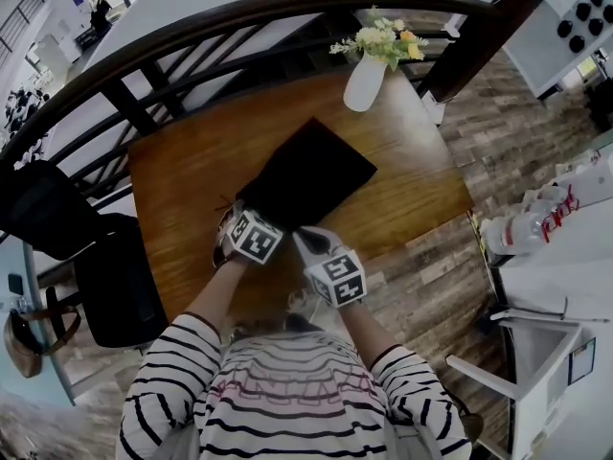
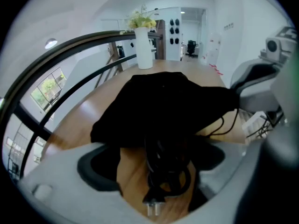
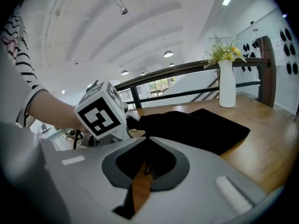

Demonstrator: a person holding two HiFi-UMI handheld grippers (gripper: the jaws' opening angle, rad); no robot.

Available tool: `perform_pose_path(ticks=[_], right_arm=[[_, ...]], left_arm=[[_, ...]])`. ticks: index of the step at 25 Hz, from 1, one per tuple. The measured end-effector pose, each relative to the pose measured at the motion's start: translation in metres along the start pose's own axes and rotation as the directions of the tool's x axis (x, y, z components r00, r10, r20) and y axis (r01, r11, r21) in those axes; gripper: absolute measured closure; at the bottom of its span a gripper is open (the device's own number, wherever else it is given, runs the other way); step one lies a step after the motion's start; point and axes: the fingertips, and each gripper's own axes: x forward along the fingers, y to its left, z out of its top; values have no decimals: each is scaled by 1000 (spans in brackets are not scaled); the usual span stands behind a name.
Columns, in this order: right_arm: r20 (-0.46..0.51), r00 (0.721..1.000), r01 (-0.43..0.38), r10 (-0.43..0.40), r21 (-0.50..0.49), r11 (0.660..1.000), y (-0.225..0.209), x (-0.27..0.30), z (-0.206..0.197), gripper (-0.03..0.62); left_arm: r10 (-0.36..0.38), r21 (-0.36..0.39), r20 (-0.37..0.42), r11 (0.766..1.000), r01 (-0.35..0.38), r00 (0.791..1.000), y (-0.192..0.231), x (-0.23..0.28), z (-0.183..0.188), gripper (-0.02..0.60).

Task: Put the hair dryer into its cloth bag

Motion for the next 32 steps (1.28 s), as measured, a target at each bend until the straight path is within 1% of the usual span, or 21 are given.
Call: perform_pose_path(ticks=[2, 6, 9, 12, 16, 20, 23, 25, 29, 32], right_arm=[[-11, 1000, 11, -11, -1, 1000, 2, -1, -6, 583], [-28, 998, 48, -48, -10, 999, 10, -3, -14, 583], [-45, 996, 82, -83, -23, 996, 16, -3, -25, 582], [-66, 989, 132, -134, -37, 991, 21, -3, -37, 582], [-86, 973, 209, -215, -69, 975, 28, -3, -51, 580], [-115, 953, 275, -279, -51, 960, 41, -5, -61, 577], [-121, 934, 331, -335, -52, 942, 49, -7, -64, 549], [-119, 928, 349, -352, -50, 936, 61, -6, -66, 509], [-84, 920, 381, -383, -37, 924, 85, -11, -60, 507], [-30, 910, 414, -415, -17, 910, 99, -24, -46, 511]], left_arm=[[26, -41, 36, 999, -24, 999, 5, -13, -7, 113], [48, -134, 81, 990, -37, 996, 11, -37, -28, 89], [58, -160, 107, 986, -40, 993, 13, -53, -41, 83], [64, -162, 124, 986, -43, 990, 13, -68, -55, 81], [56, -154, 157, 988, -32, 986, 10, -91, -71, 81], [49, -138, 195, 990, -22, 980, 7, -112, -82, 81], [36, -124, 218, 992, -9, 975, 3, -125, -90, 81], [28, -112, 229, 994, -2, 973, 3, -133, -99, 81], [14, -88, 259, 996, 9, 966, 1, -150, -112, 83], [11, -71, 301, 997, 10, 953, -1, -165, -112, 84]])
